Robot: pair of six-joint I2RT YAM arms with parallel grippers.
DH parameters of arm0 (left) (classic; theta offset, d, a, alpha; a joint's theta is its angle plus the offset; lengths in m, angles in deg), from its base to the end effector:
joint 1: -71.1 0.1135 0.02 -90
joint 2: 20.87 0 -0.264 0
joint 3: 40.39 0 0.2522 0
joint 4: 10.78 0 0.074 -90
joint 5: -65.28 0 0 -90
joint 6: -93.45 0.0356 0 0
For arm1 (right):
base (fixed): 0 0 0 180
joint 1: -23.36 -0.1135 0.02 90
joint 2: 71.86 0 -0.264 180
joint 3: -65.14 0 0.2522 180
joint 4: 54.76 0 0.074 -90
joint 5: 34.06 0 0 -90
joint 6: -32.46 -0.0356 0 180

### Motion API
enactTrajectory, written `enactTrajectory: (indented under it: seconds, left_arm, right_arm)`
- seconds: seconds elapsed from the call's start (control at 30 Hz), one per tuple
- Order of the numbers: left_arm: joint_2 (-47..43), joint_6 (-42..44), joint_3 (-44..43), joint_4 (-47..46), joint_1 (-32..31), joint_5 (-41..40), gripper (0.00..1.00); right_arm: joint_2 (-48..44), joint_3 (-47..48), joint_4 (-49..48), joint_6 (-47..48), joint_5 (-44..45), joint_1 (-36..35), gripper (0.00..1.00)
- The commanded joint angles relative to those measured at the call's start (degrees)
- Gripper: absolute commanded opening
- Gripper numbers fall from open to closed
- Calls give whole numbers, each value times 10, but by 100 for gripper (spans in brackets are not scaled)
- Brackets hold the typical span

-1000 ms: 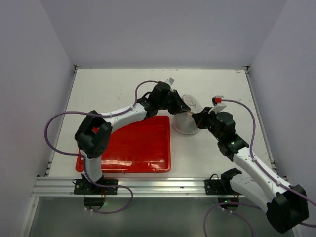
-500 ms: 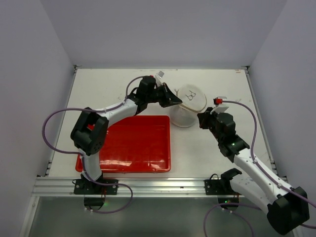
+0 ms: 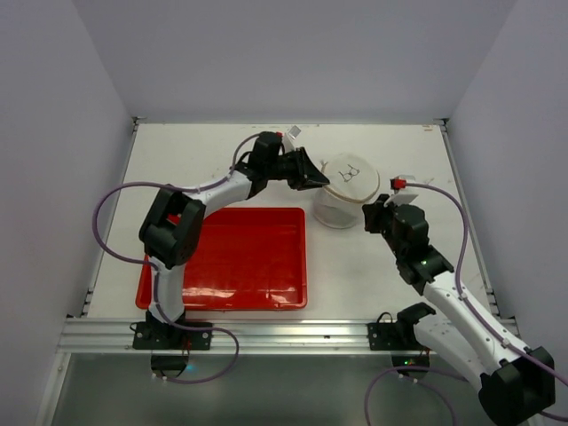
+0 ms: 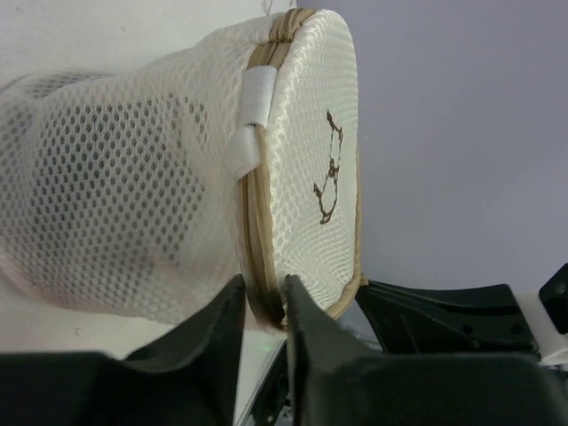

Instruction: Unzip the laundry bag and remove the bra

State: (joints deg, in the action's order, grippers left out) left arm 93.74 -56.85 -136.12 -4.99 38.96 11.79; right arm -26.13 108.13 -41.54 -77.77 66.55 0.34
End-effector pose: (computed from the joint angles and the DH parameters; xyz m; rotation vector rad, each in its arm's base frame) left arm 0.3798 -0.2636 0.2291 -0.0869 2.3275 -1.5749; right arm 0.1797 0.0692 0.2605 0.0847 1.8574 0.3554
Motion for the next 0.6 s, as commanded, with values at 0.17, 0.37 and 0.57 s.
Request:
enactTrajectory:
  seconds: [0.17,0.37,0.57]
  left_arm:
    - [-7,13,-32,3,-6,11,63]
    - [-72,1,21,-1,-12,-30,79]
    - [-111,5,54,10,-35,-55,85]
  right_arm:
    - [-10,-31,-51,-26,-54,5,0]
    - [57,-11,-90,-46,-85,5,0]
    - [80,-6,-121,-56,-95,0,0]
